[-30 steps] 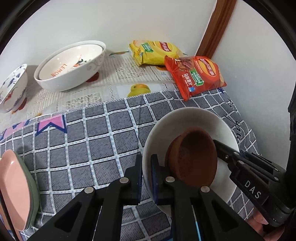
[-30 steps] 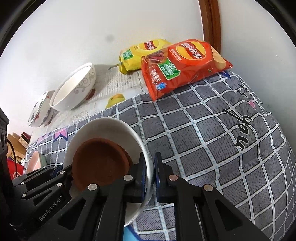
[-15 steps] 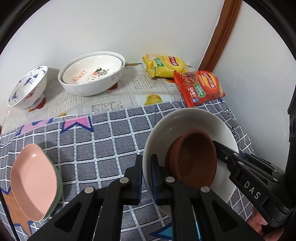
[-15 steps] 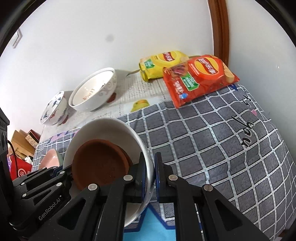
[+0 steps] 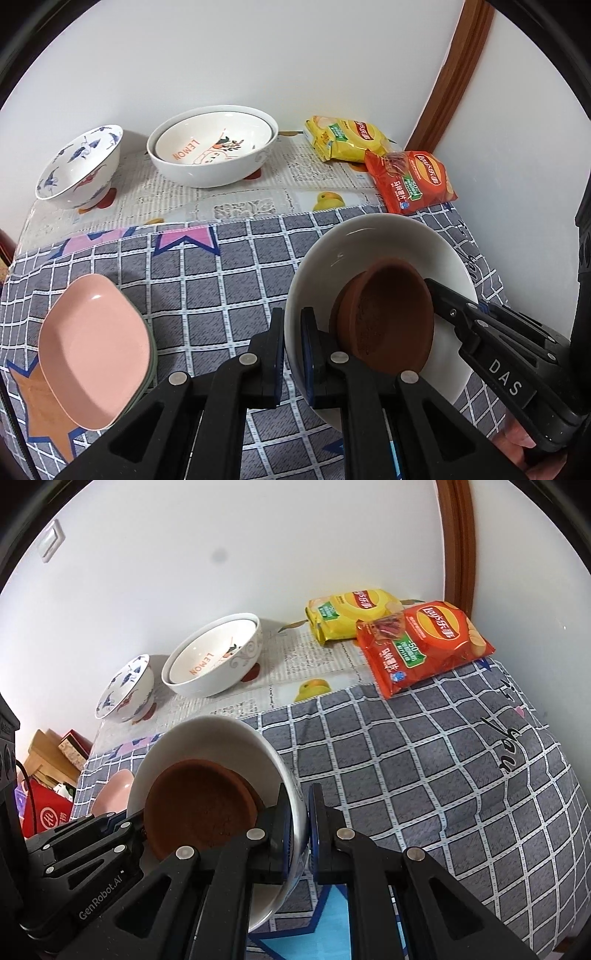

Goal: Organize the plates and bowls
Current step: 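Lift the white bowl with both grippers toward the pink plate stack, then carry the white bowl with both grippers over the pink plate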

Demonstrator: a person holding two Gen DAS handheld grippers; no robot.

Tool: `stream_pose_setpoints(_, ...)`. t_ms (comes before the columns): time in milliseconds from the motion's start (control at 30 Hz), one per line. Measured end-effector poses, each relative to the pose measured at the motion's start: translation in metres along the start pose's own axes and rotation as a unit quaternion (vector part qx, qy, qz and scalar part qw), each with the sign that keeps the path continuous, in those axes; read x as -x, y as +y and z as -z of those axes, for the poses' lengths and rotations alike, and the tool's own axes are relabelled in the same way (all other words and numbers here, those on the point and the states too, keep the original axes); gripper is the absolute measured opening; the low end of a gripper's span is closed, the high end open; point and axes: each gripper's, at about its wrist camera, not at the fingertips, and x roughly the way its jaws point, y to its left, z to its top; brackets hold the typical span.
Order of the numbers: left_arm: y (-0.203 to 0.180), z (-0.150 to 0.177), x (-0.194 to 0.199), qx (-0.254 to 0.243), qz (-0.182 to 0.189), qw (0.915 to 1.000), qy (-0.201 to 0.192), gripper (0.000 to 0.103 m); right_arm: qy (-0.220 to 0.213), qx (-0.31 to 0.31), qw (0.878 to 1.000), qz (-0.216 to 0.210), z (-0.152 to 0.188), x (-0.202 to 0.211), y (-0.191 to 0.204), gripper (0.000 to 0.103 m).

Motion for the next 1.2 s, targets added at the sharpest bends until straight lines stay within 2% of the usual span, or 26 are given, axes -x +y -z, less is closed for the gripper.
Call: stream_pose_setpoints(1200, 0.061, 0.006, 0.025, 0.036, -0.020, 0.9991, -0.011, 0.009, 0.003, 0.038, 0.999, -0.024, 0.003, -0.008, 0.067, 0.009)
